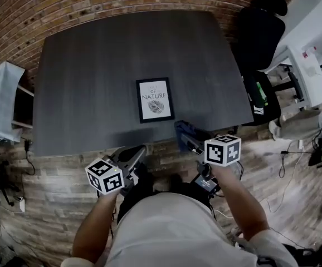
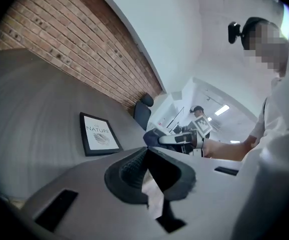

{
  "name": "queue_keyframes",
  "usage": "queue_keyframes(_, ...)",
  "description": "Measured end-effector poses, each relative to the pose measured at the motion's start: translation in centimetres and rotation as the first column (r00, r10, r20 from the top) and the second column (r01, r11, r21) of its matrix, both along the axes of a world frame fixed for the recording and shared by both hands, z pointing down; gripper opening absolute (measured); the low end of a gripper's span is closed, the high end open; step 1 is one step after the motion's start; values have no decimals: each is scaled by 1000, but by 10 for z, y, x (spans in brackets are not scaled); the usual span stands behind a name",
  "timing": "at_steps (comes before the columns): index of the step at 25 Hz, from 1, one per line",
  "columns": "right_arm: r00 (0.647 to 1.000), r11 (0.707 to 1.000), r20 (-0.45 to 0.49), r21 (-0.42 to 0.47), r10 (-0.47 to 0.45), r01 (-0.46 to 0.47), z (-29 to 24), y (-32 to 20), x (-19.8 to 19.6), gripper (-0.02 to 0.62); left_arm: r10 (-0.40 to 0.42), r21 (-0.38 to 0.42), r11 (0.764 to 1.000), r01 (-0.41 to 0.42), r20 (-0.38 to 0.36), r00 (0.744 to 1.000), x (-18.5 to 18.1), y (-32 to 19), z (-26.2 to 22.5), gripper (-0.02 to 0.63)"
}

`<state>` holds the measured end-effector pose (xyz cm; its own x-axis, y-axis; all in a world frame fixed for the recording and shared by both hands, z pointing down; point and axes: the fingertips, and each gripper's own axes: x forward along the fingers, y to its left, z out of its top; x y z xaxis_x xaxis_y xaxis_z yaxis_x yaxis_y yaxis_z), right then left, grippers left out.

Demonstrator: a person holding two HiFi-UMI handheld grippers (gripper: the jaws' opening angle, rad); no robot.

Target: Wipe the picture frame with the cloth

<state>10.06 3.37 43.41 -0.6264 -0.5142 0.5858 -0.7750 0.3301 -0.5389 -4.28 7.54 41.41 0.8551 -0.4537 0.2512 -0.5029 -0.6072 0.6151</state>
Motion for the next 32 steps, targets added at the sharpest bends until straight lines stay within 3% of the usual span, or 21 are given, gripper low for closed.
queue_keyframes(5,998,1000,-52,-22,20,-21,6,-40,-21,144,37,83,995,-55,204,978,-8,-48,37,9)
queue_keyframes(12,998,992,-66,-124,-5,-3,30,-104,-42,143,54,82,993,-84,314,948,14,-103,77,9)
queue_keyframes(16,998,985,-56,-170,-29,19,47,-151,-59,143,55,93,991,-101,406,912,17,-137,98,9)
queue_keyframes(21,988,976,-94,-192,-123,104,64,-192,-90,143,72,93,986,-139,517,853,18,-152,120,9)
queue_keyframes(24,981,969,-103,-199,-167,144,71,-209,-109,143,88,57,988,-141,541,836,20,-153,133,9)
queue_keyframes(27,976,963,-103,-209,-193,169,76,-224,-127,143,73,60,991,-122,524,848,21,-158,135,8)
queue_keyframes(32,989,956,-20,-260,-144,134,84,-243,-148,141,81,105,981,-166,551,830,22,-155,140,8)
